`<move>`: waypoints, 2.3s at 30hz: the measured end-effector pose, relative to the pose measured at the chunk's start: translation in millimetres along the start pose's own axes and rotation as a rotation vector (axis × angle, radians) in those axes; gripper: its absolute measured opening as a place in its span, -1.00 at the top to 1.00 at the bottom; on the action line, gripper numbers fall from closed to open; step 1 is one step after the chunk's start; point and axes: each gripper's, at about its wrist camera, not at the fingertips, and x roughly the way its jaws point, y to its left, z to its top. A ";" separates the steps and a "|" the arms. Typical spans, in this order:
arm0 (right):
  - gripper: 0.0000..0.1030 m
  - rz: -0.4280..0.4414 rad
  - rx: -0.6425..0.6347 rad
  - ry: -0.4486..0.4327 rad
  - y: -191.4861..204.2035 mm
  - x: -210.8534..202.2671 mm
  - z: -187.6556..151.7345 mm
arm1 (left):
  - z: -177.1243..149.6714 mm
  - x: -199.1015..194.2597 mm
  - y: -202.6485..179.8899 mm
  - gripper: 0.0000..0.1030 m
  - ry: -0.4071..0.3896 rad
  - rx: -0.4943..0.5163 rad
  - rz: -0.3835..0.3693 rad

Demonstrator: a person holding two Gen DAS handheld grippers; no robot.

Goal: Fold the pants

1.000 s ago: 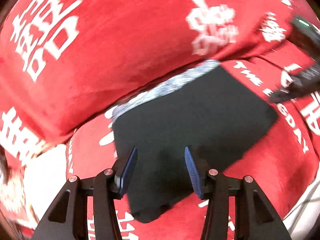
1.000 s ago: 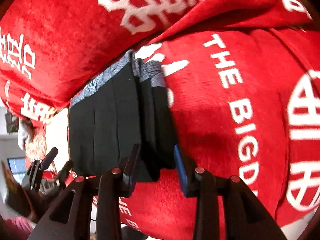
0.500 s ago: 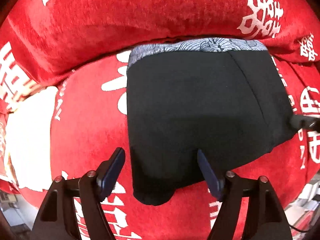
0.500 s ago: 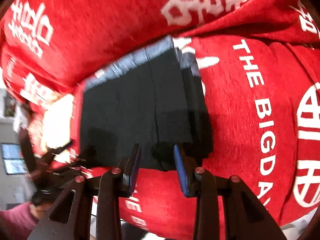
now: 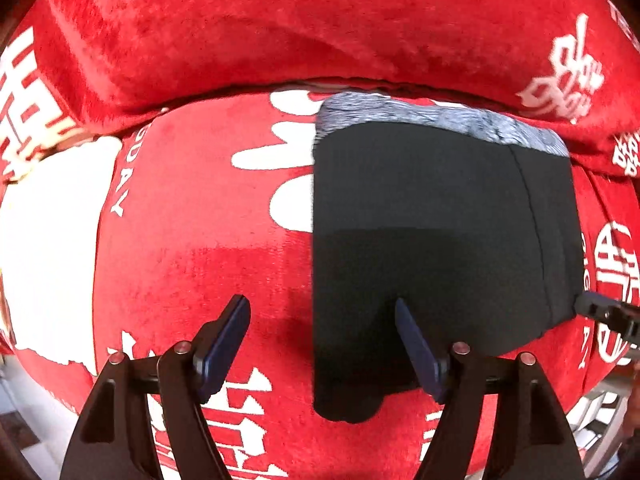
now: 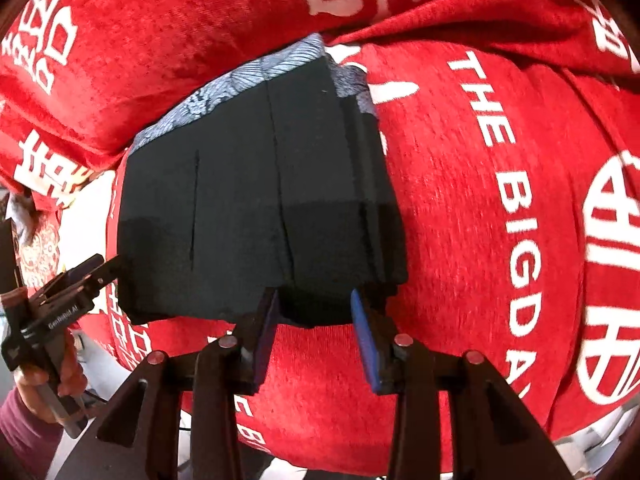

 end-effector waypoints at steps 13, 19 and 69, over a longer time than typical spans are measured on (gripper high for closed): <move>-0.09 -0.005 -0.031 0.010 4.4 4.2 0.0 | 2.6 6.5 -1.1 -0.47 0.011 0.003 0.000; -0.19 -0.021 -0.023 0.001 0.1 -0.3 5.0 | 3.5 9.6 -1.1 -0.47 0.018 0.005 -0.001; -0.70 0.352 -0.002 0.085 -69.0 35.7 68.7 | 64.0 79.5 7.9 -0.77 0.180 -0.070 -0.476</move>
